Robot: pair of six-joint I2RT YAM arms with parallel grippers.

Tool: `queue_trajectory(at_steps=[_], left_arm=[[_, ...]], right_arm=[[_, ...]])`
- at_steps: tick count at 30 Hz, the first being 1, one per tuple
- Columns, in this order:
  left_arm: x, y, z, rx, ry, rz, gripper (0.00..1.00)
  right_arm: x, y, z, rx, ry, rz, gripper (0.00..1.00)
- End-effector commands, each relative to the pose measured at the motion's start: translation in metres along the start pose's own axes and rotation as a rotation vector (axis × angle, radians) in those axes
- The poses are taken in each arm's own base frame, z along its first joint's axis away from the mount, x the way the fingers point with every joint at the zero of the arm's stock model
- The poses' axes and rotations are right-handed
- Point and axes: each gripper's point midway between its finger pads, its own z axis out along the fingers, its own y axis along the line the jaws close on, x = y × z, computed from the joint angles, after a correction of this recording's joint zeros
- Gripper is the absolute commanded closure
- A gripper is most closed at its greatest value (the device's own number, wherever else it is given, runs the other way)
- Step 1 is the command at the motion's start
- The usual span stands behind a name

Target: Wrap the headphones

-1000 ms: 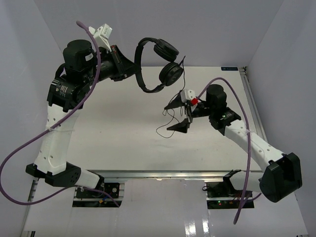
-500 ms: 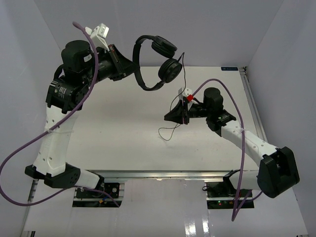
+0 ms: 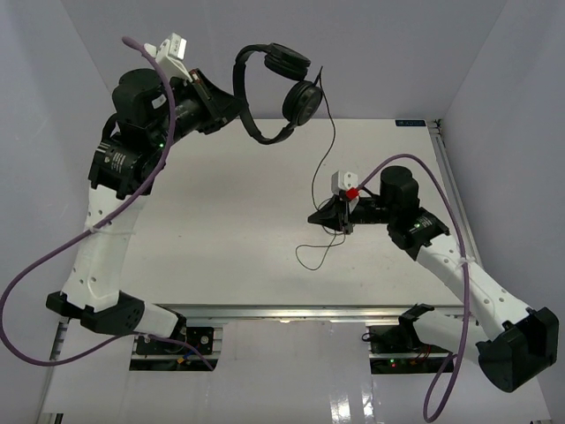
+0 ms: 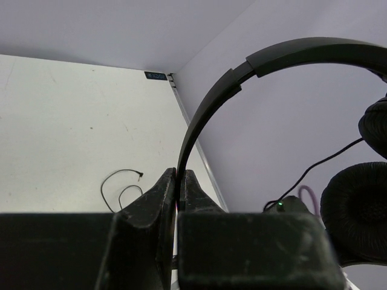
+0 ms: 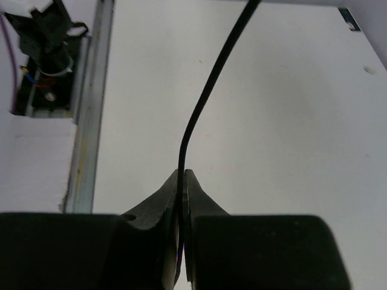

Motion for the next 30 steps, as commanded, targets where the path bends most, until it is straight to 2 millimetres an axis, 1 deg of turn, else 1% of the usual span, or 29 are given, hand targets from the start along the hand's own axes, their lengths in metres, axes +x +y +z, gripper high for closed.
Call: queue_trajectory(at_steps=[1,3,5,6,8,9,11,13,15,18,21,22,24,25,27,29,30], left_arm=[[0.019,0.046,0.044,-0.124,0.021,0.001,1.00],[0.030,0.067,0.055,-0.179,0.046,0.039,1.00],[0.045,0.086,0.065,-0.229,0.082,0.065,1.00],[0.057,0.101,0.072,-0.265,0.109,0.075,1.00],[0.079,0.117,0.082,-0.304,0.159,0.097,1.00],[0.085,0.122,0.083,-0.313,0.172,0.105,1.00],[0.107,0.133,0.094,-0.328,0.216,0.115,1.00],[0.129,0.140,0.103,-0.337,0.263,0.125,1.00],[0.144,0.137,0.109,-0.323,0.295,0.149,1.00],[0.168,0.142,0.122,-0.339,0.346,0.195,1.00],[0.190,0.146,0.137,-0.348,0.396,0.207,1.00],[0.191,0.144,0.140,-0.344,0.396,0.205,1.00],[0.191,0.144,0.149,-0.347,0.389,0.192,1.00],[0.197,0.146,0.155,-0.351,0.401,0.188,1.00],[0.206,0.143,0.166,-0.338,0.417,0.190,1.00],[0.211,0.139,0.174,-0.318,0.430,0.210,1.00],[0.221,0.136,0.177,-0.307,0.452,0.222,1.00]], right_arm=[[0.004,-0.058,-0.044,0.318,0.290,-0.167,0.92],[0.009,-0.080,-0.069,0.441,0.416,-0.273,0.92],[0.018,-0.092,-0.091,0.535,0.532,-0.336,0.92],[0.027,-0.097,-0.104,0.583,0.607,-0.356,0.92],[0.038,-0.096,-0.120,0.613,0.713,-0.387,0.92],[0.041,-0.096,-0.121,0.609,0.730,-0.399,0.92],[0.060,-0.090,-0.130,0.577,0.833,-0.397,0.92],[0.070,-0.079,-0.128,0.501,0.876,-0.415,0.92],[0.076,-0.067,-0.126,0.408,0.907,-0.436,0.92],[0.068,-0.061,-0.119,0.314,0.904,-0.469,0.92],[0.058,-0.044,-0.100,0.168,0.834,-0.470,0.92],[0.057,-0.034,-0.092,0.098,0.809,-0.469,0.92],[0.059,-0.022,-0.082,0.020,0.796,-0.482,0.92],[0.059,-0.022,-0.079,0.016,0.798,-0.502,0.92],[0.051,-0.033,-0.076,0.061,0.802,-0.526,0.92],[0.031,-0.049,-0.076,0.151,0.782,-0.541,0.92],[0.024,-0.062,-0.077,0.208,0.787,-0.552,0.92]])
